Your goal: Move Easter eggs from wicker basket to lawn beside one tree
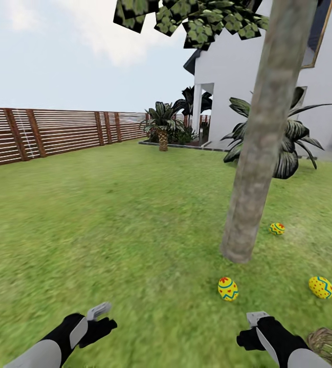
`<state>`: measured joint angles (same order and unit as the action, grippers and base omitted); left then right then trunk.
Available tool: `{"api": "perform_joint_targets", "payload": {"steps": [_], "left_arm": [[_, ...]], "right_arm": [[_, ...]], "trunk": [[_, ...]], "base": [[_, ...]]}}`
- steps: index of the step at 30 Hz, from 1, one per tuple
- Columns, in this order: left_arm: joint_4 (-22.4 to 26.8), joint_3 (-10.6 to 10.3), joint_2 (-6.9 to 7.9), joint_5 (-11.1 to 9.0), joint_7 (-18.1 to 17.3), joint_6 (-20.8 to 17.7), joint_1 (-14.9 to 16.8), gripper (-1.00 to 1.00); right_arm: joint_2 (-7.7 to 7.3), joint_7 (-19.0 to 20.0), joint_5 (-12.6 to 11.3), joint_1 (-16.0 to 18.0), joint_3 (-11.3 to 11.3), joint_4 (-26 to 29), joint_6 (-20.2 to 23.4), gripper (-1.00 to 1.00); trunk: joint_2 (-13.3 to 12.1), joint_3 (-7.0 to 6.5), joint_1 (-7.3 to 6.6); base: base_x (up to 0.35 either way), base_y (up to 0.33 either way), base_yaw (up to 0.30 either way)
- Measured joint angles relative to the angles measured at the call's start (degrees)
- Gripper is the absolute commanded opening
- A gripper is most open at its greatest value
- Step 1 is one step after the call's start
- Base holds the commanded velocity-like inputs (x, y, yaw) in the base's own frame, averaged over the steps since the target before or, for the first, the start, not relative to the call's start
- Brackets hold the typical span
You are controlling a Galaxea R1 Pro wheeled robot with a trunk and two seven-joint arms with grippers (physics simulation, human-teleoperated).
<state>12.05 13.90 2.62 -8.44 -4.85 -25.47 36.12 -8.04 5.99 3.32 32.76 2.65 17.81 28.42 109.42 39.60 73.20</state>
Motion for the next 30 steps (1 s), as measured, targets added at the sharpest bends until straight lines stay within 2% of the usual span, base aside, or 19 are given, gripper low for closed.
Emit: {"api": "perform_joint_targets", "payload": {"steps": [14,30], "left_arm": [[-0.2,0.0,-0.09,0.0,0.0,0.0,0.0,1.00],[-0.2,0.1,0.00,-0.2,0.0,0.0,0.0,1.00]], "right_arm": [[0.09,0.0,0.0,0.0,0.1,0.0,0.0,1.00],[0.00,0.0,0.0,0.0,0.0,0.0,0.0,1.00]], "trunk": [[-5.6,-2.51,-3.09],[-12.0,-5.39,-6.62]], "base": [[-0.217,0.000,0.000],[-0.063,0.000,0.000]]}}
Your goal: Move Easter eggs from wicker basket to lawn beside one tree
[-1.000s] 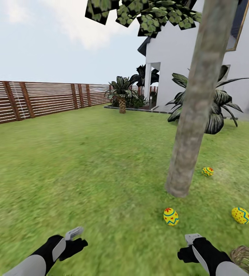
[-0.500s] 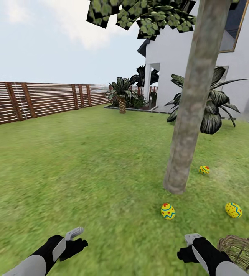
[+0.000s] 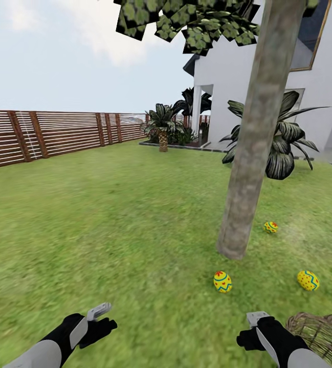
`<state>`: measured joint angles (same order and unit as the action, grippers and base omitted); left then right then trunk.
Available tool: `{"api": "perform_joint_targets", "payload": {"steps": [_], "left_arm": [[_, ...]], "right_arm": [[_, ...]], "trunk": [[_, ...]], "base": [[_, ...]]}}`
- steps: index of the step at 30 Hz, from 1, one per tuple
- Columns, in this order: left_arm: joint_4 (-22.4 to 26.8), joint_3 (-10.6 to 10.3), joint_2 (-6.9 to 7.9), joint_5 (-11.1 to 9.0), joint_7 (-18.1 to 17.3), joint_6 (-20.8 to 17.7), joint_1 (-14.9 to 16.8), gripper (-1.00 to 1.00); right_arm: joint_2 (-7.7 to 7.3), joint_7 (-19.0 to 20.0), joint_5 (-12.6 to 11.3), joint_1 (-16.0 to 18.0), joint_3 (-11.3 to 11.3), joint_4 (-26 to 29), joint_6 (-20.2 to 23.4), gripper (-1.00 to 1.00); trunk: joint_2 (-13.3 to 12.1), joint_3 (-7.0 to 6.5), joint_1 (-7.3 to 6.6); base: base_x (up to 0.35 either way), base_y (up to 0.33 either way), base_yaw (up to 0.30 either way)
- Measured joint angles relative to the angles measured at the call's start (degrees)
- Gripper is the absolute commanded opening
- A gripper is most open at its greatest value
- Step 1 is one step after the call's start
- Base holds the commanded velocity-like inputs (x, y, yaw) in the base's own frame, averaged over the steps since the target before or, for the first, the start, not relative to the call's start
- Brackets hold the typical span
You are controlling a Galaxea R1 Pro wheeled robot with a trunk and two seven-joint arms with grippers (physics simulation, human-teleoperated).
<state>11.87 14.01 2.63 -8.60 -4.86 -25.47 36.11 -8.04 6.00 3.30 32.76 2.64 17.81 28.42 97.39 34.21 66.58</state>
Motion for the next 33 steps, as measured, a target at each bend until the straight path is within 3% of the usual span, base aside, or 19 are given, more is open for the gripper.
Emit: {"api": "perform_joint_targets", "payload": {"steps": [7,18,33], "left_arm": [[0.0,-0.2,-0.86,0.4,0.0,0.0,0.0,1.00],[0.0,-0.1,-0.90,0.3,0.0,0.0,0.0,1.00],[0.0,-0.1,-0.96,0.2,0.0,0.0,0.0,1.00]], "right_arm": [[-0.01,0.0,0.0,0.0,0.0,0.0,0.0,1.00],[0.15,0.0,0.0,0.0,0.1,0.0,0.0,1.00],[0.42,0.0,0.0,0.0,0.1,0.0,0.0,1.00]], "trunk": [[-2.8,-1.26,-1.54],[-7.2,-3.23,-3.95],[-13.2,-5.93,-7.21]], "base": [[-0.027,-0.172,0.000],[-0.029,-0.160,0.000],[-0.322,-0.001,0.000]]}}
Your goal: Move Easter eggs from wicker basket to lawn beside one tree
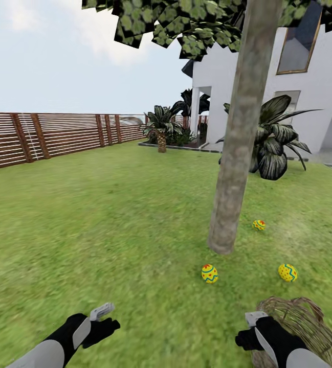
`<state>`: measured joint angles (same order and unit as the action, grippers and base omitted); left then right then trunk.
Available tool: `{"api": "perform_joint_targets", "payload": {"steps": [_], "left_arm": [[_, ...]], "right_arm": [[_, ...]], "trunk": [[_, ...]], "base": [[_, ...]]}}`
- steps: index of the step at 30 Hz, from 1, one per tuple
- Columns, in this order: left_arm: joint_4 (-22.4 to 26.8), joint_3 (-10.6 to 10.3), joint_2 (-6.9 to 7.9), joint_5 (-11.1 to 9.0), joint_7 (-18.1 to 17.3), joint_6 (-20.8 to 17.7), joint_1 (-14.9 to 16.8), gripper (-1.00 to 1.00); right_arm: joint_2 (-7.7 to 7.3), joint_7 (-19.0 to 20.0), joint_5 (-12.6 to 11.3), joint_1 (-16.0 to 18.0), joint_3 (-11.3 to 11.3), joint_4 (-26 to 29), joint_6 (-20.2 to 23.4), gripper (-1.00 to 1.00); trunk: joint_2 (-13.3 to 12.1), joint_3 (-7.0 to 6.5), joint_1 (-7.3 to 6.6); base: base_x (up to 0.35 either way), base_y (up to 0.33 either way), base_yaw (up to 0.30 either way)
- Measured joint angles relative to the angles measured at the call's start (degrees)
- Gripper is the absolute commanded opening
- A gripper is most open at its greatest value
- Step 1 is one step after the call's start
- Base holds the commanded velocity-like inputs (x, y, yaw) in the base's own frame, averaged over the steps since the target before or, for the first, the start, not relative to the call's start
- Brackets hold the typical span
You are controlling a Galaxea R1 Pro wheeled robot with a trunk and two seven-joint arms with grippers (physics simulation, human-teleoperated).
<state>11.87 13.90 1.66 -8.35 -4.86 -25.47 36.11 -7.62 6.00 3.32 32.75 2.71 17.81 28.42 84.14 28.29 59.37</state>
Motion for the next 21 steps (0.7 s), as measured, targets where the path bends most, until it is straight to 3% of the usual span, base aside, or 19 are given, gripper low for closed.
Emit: {"api": "perform_joint_targets", "payload": {"steps": [14,21], "left_arm": [[0.0,0.0,0.00,0.0,0.0,0.0,0.0,1.00],[0.0,0.0,0.01,0.0,0.0,0.0,0.0,1.00]], "right_arm": [[-0.06,0.0,0.0,0.0,-0.1,0.0,0.0,1.00],[0.03,-0.1,0.0,0.0,0.0,0.0,0.0,1.00]], "trunk": [[-5.6,-2.52,-3.08],[-8.4,-3.77,-4.65]], "base": [[-0.321,0.000,0.000],[-0.059,0.000,0.169]]}}
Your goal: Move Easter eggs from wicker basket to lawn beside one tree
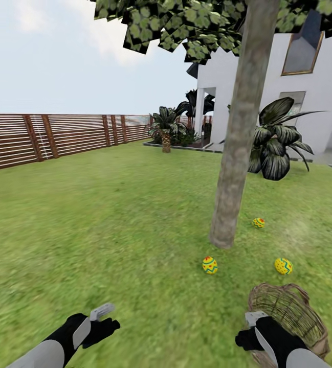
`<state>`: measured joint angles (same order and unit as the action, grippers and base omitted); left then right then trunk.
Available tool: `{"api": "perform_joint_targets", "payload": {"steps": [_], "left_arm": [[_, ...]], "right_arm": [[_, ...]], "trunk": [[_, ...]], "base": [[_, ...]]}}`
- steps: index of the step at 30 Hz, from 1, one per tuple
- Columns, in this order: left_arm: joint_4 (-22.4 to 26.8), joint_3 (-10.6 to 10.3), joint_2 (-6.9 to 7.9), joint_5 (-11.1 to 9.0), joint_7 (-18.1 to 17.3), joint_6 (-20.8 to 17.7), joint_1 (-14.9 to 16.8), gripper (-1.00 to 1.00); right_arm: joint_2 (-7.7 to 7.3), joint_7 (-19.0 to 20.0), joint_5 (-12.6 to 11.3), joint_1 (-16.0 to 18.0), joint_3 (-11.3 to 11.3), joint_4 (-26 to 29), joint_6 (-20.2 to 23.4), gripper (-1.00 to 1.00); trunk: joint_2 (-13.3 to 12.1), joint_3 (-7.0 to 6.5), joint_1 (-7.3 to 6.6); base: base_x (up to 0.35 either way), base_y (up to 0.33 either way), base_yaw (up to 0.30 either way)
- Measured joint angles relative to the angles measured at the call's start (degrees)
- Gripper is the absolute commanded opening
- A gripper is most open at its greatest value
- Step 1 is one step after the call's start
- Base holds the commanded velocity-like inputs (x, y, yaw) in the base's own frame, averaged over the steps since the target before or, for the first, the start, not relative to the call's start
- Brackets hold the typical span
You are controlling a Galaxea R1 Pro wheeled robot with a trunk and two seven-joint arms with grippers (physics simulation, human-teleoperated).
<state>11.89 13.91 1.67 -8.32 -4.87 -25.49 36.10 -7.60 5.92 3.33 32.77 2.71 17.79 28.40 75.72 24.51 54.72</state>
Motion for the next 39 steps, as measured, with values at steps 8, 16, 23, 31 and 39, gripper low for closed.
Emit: {"api": "perform_joint_targets", "payload": {"steps": [8,16,23,31,39], "left_arm": [[0.0,0.0,-0.01,0.0,0.0,0.0,0.0,1.00],[-0.4,-0.1,-0.18,0.0,0.0,0.0,0.0,1.00],[-0.5,-0.1,-0.21,0.0,0.0,0.0,0.0,1.00],[-0.5,-0.1,-0.28,0.0,0.0,0.0,0.0,1.00],[-0.5,-0.1,-0.24,0.0,0.0,0.0,0.0,1.00]], "right_arm": [[-0.03,0.0,0.0,0.0,0.0,0.0,0.0,1.00],[-0.09,0.0,0.0,0.0,-0.1,0.0,0.0,1.00],[-0.09,0.0,0.0,0.0,-0.1,0.0,0.1,1.00],[-0.02,0.0,0.0,0.0,-0.1,0.0,0.1,1.00],[-0.06,0.0,0.0,0.0,-0.1,0.0,0.1,1.00]], "trunk": [[-3.2,-1.44,-1.76],[-6.4,-2.87,-3.48],[-9.2,-4.13,-5.02],[-12.4,-5.57,-6.80],[-15.7,-7.01,-8.56]], "base": [[-0.001,0.000,0.286],[-0.239,-0.032,0.077],[-0.326,-0.121,0.002],[-0.213,-0.125,0.000],[-0.158,-0.122,0.000]]}}
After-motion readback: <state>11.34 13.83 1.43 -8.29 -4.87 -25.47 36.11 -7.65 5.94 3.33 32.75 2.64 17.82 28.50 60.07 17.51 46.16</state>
